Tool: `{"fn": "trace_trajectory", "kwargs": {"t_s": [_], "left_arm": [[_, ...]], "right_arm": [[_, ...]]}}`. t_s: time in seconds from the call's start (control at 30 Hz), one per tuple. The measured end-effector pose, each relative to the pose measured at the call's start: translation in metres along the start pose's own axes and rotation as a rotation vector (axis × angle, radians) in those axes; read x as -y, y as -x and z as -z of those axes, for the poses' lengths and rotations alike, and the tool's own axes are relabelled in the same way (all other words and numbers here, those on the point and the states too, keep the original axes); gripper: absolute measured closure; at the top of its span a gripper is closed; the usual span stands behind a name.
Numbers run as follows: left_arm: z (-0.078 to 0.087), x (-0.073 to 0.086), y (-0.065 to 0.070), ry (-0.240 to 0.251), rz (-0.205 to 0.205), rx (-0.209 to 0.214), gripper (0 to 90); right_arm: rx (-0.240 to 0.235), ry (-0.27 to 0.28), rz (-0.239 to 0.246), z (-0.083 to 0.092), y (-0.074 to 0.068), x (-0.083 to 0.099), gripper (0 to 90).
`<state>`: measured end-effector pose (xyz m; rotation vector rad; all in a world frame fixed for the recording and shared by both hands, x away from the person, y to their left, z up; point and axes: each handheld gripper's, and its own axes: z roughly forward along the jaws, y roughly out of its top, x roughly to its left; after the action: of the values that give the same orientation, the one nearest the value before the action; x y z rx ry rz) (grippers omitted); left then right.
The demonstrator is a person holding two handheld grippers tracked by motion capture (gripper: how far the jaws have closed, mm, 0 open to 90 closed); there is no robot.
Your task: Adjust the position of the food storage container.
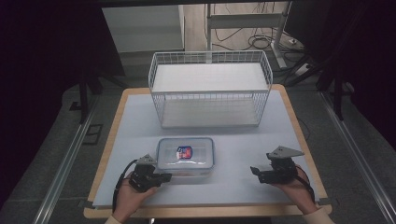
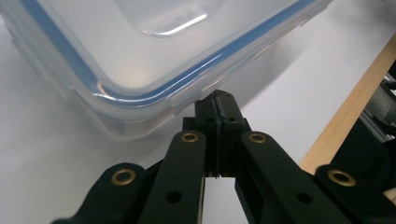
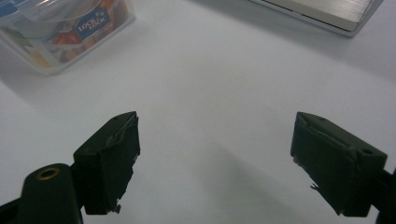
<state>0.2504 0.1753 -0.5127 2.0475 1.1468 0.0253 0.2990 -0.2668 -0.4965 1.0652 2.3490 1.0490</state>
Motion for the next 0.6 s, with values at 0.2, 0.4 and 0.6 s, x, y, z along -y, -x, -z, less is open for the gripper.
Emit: {"fn": "trace_trajectory", "kwargs": {"t_s": [0.2,0.4,0.6], "left_arm": [[0.003,0.001,0.0,-0.004,0.006,0.005,90.0],[0.025,-0.003,0.013,0.069,-0.025,0.002,90.0],[0.048,-0.008,0.009,0.142,-0.009,-0.017,90.0]], "right_arm": [[0.0,-0.004,0.006,0.0,0.0,0.0,15.6],[-0.002,0.006,0.001,0.001,0.0,-0.001,15.6],[-0.031,0.024,-0.003,0.001,-0.002,-0.001,16.2]]}}
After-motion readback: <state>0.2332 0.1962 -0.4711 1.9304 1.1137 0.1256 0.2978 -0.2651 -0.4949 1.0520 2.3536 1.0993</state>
